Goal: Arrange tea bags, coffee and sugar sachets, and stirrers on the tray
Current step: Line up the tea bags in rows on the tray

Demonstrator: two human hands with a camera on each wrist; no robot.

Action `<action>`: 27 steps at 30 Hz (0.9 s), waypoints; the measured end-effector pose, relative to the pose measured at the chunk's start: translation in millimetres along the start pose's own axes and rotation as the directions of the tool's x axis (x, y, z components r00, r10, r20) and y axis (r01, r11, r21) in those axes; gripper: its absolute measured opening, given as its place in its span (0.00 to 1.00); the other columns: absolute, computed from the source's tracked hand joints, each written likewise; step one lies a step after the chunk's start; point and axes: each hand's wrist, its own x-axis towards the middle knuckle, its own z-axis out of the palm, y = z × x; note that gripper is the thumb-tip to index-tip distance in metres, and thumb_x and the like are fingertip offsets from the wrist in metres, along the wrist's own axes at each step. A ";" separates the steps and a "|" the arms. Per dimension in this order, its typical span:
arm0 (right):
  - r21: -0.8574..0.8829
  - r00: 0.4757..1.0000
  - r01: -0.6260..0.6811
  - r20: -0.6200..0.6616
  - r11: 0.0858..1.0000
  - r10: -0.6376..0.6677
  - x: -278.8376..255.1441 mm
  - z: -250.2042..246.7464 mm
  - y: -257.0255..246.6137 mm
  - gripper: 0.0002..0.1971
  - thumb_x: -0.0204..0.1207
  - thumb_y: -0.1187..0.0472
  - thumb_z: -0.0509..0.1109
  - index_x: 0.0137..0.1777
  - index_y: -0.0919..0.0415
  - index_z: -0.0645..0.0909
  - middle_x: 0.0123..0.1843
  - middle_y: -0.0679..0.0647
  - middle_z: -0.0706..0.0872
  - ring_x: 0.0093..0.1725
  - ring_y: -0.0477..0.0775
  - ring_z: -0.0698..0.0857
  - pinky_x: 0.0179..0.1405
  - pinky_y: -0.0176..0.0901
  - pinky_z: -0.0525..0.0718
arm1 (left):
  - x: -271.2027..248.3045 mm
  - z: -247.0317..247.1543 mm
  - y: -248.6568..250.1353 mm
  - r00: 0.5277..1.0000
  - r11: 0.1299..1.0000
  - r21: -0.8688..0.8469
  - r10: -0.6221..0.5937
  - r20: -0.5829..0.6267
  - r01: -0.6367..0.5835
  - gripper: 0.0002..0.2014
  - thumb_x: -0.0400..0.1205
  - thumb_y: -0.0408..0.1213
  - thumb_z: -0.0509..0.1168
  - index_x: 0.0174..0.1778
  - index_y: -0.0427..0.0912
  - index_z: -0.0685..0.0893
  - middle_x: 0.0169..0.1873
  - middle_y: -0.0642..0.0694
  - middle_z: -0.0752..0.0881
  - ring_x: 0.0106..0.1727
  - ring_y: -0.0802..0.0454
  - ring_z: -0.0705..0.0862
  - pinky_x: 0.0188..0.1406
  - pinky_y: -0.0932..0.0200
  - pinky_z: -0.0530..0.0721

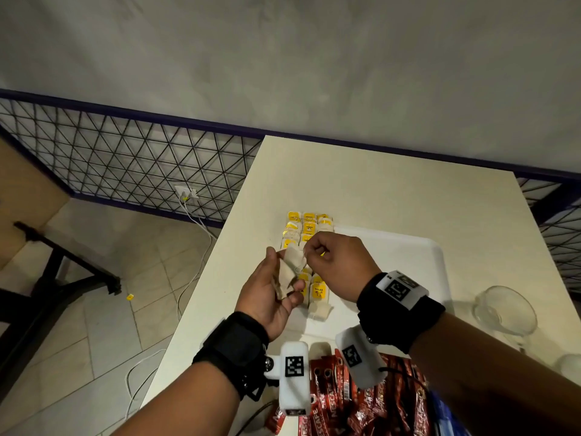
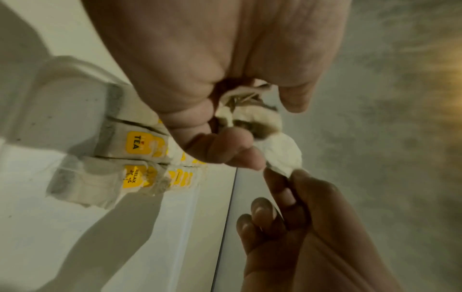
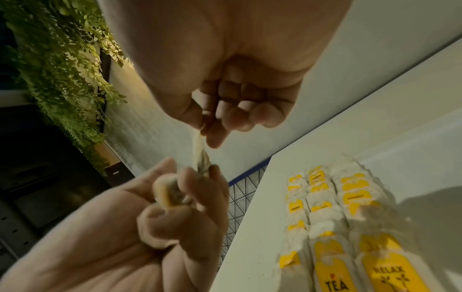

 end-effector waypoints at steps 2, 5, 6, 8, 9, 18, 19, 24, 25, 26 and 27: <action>0.014 1.000 -0.004 -0.009 1.000 0.004 -0.8 -0.8 -1.1 0.08 0.75 0.58 0.68 0.37 0.45 0.80 0.39 0.41 0.84 0.34 0.40 0.80 0.36 0.28 0.75 | 3.9 -6.4 -2.6 0.998 0.998 -0.053 -0.045 -0.038 0.043 0.21 0.80 0.59 0.60 0.49 0.42 0.82 0.34 0.45 0.82 0.27 0.53 0.78 0.18 0.65 0.74; 0.009 0.999 -0.024 -0.028 1.000 0.024 0.2 -3.7 -2.3 0.07 0.75 0.59 0.67 0.37 0.47 0.80 0.39 0.43 0.85 0.35 0.40 0.80 0.34 0.28 0.73 | 5.4 -15.7 -5.8 0.981 0.994 -0.083 -0.085 -0.176 0.072 0.15 0.77 0.53 0.67 0.38 0.44 0.78 0.30 0.48 0.77 0.21 0.55 0.74 0.15 0.67 0.70; -0.013 0.999 -0.041 -0.025 0.999 0.040 1.1 -4.8 -1.7 0.07 0.75 0.60 0.66 0.38 0.48 0.80 0.38 0.45 0.85 0.35 0.41 0.80 0.33 0.30 0.73 | 5.0 -19.6 -5.9 0.972 0.999 -0.036 -0.047 -0.232 0.040 0.14 0.78 0.49 0.69 0.36 0.44 0.75 0.29 0.48 0.75 0.20 0.55 0.71 0.15 0.66 0.67; -0.060 0.996 -0.084 -0.006 0.995 0.084 2.9 -5.0 0.1 0.06 0.76 0.59 0.65 0.39 0.51 0.80 0.38 0.46 0.86 0.38 0.46 0.81 0.33 0.33 0.73 | 3.0 -25.0 -3.7 0.945 0.965 0.241 0.168 -0.279 -0.100 0.16 0.75 0.45 0.73 0.32 0.44 0.72 0.27 0.48 0.73 0.20 0.53 0.68 0.19 0.63 0.65; -0.070 0.995 -0.102 0.011 0.992 0.103 2.9 -3.9 0.8 0.06 0.76 0.59 0.64 0.39 0.52 0.80 0.38 0.47 0.87 0.39 0.48 0.81 0.32 0.33 0.73 | 0.8 -23.7 -1.5 0.927 0.876 0.454 0.295 -0.231 -0.165 0.16 0.72 0.44 0.76 0.30 0.45 0.75 0.25 0.49 0.75 0.22 0.53 0.69 0.22 0.61 0.68; -0.083 0.999 0.018 0.030 0.996 -0.015 0.8 -0.2 -5.8 0.05 0.71 0.55 0.73 0.45 0.49 0.81 0.48 0.43 0.81 0.40 0.34 0.75 0.38 0.24 0.68 | 5.2 -3.1 20.1 0.804 -0.113 0.935 0.481 0.348 -0.337 0.08 0.79 0.42 0.71 0.49 0.45 0.91 0.40 0.48 0.88 0.35 0.54 0.80 0.38 0.65 0.72; -0.097 0.998 0.058 0.044 0.994 -0.054 0.9 -2.0 -2.2 0.09 0.69 0.55 0.74 0.48 0.49 0.80 0.48 0.42 0.79 0.40 0.32 0.75 0.38 0.25 0.68 | 4.7 -3.4 24.5 0.823 -0.099 0.929 0.437 0.363 -0.357 0.07 0.80 0.42 0.70 0.49 0.46 0.91 0.39 0.50 0.87 0.32 0.59 0.77 0.36 0.68 0.71; -0.131 0.982 0.047 0.186 0.990 -0.022 3.9 -0.2 3.5 0.03 0.76 0.58 0.71 0.44 0.47 0.83 0.43 0.41 0.84 0.34 0.32 0.77 0.35 0.28 0.70 | 7.6 -8.8 36.5 0.925 -0.085 0.949 0.212 0.314 -0.303 0.07 0.78 0.46 0.72 0.42 0.46 0.90 0.37 0.48 0.85 0.31 0.59 0.76 0.37 0.59 0.76; -0.130 0.982 0.037 0.189 0.991 -0.012 4.5 1.3 6.0 0.04 0.77 0.58 0.71 0.43 0.47 0.83 0.42 0.41 0.84 0.35 0.33 0.77 0.35 0.27 0.71 | 9.5 -11.5 35.4 0.938 -0.122 0.953 0.181 0.297 -0.278 0.09 0.78 0.47 0.71 0.41 0.45 0.89 0.37 0.46 0.85 0.34 0.54 0.78 0.39 0.56 0.76; -0.132 0.981 0.031 0.194 0.991 -0.005 4.1 3.4 8.4 0.04 0.77 0.58 0.71 0.42 0.46 0.83 0.42 0.41 0.84 0.36 0.33 0.78 0.36 0.28 0.72 | 11.8 -14.3 33.2 0.948 -0.148 0.955 0.156 0.279 -0.257 0.11 0.79 0.48 0.71 0.41 0.44 0.89 0.38 0.44 0.84 0.37 0.50 0.79 0.40 0.54 0.77; -0.139 0.981 0.029 0.196 0.990 -0.002 2.7 6.1 11.5 0.05 0.76 0.58 0.71 0.42 0.46 0.82 0.42 0.41 0.84 0.36 0.33 0.78 0.36 0.30 0.72 | 14.1 -16.7 31.0 0.956 -0.158 0.958 0.134 0.261 -0.239 0.12 0.79 0.48 0.70 0.41 0.42 0.88 0.39 0.44 0.84 0.39 0.48 0.80 0.42 0.53 0.78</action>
